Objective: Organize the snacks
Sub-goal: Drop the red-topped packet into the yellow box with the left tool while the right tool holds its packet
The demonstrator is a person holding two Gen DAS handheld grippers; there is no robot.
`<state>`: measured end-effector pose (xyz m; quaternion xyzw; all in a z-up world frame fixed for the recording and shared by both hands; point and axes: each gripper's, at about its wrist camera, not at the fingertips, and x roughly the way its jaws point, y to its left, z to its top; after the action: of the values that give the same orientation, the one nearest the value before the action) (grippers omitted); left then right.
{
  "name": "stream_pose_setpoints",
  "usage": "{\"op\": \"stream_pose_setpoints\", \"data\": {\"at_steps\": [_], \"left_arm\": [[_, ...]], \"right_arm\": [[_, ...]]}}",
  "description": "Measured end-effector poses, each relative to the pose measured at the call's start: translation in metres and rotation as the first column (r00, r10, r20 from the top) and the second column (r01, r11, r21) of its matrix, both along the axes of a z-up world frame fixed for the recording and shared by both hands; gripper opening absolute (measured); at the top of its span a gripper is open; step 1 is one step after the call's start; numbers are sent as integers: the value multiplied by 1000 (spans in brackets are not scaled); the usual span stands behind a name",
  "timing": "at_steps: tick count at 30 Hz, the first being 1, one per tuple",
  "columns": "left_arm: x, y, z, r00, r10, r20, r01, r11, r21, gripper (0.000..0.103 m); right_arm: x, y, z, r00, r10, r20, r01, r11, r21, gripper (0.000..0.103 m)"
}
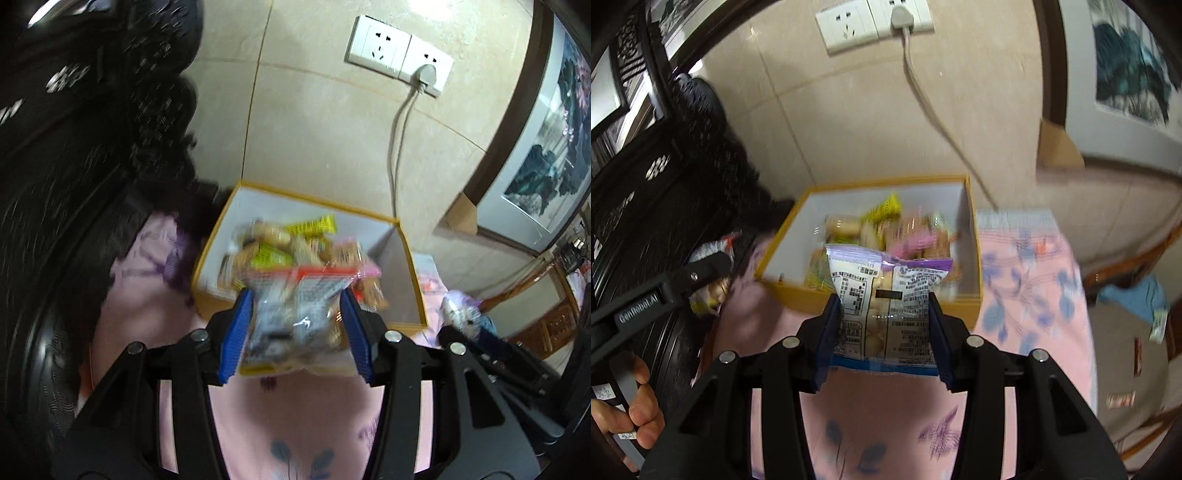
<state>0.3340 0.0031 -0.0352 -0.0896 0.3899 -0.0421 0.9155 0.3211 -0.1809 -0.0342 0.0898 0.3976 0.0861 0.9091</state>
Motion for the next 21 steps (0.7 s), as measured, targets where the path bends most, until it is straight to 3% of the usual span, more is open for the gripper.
{"op": "stream_pose_setpoints", "data": {"at_steps": [11,17,21], "left_arm": [[98,-7,-3,999,-32,-5,32,997,75,47],[63,32,-3,997,65,31,-66,997,36,48],[15,37,-62,989,89,-118,-83,995,61,54]], "right_arm": [[88,0,-6,1000,19,-1,-19,999,-35,46],[66,1,-7,999,38,16,-38,999,13,46],[39,-1,-3,998,51,25,-52,998,39,46]]}}
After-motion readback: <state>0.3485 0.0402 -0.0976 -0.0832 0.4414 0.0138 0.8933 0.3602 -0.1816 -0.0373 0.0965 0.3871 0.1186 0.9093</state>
